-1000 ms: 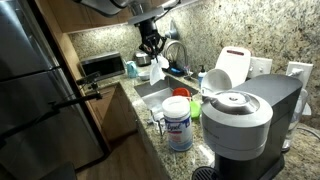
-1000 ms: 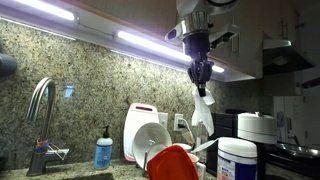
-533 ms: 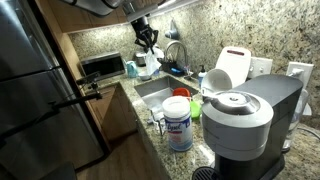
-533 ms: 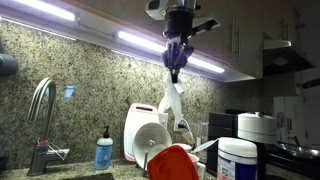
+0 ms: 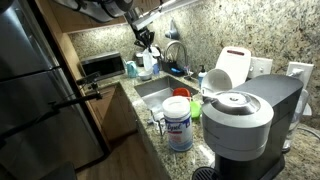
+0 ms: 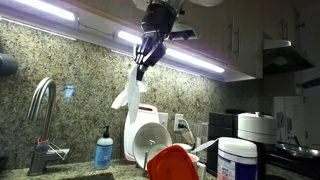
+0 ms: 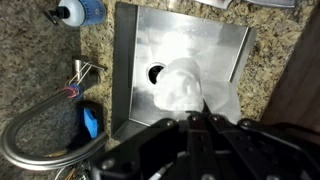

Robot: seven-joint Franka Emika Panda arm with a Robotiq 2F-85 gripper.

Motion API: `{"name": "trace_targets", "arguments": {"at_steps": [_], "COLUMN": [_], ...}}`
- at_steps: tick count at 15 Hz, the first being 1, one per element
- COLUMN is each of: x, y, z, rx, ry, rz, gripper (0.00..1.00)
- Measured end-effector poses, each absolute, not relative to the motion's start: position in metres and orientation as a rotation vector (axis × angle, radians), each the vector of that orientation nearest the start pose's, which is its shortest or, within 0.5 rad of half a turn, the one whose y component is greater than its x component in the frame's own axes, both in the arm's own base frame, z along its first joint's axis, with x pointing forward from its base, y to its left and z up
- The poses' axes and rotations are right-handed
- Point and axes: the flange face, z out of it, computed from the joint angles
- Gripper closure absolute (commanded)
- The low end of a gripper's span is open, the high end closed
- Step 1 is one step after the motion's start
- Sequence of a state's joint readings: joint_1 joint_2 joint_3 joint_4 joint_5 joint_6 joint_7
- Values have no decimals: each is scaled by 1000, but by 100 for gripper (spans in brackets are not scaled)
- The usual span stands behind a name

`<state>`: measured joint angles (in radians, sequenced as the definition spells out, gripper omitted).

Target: Remove a wipe from the container

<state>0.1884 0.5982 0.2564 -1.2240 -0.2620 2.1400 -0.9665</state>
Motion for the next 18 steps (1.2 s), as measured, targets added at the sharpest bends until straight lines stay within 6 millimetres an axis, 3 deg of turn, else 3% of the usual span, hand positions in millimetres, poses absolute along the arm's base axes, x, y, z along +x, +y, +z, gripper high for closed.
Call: {"name": "trace_targets", "arguments": {"at_steps": [4, 9, 12, 15, 18], "x": [717, 723, 724, 721, 709], "y": [252, 243, 237, 229, 239], "z": [452, 447, 444, 437, 433], "rx": [-2456, -2464, -2484, -2613, -2694], "ry": [-2160, -2160, -2156, -2143, -2132], "rz": [-469, -452, -405, -155, 139], "gripper": [41, 4, 0, 0, 0]}}
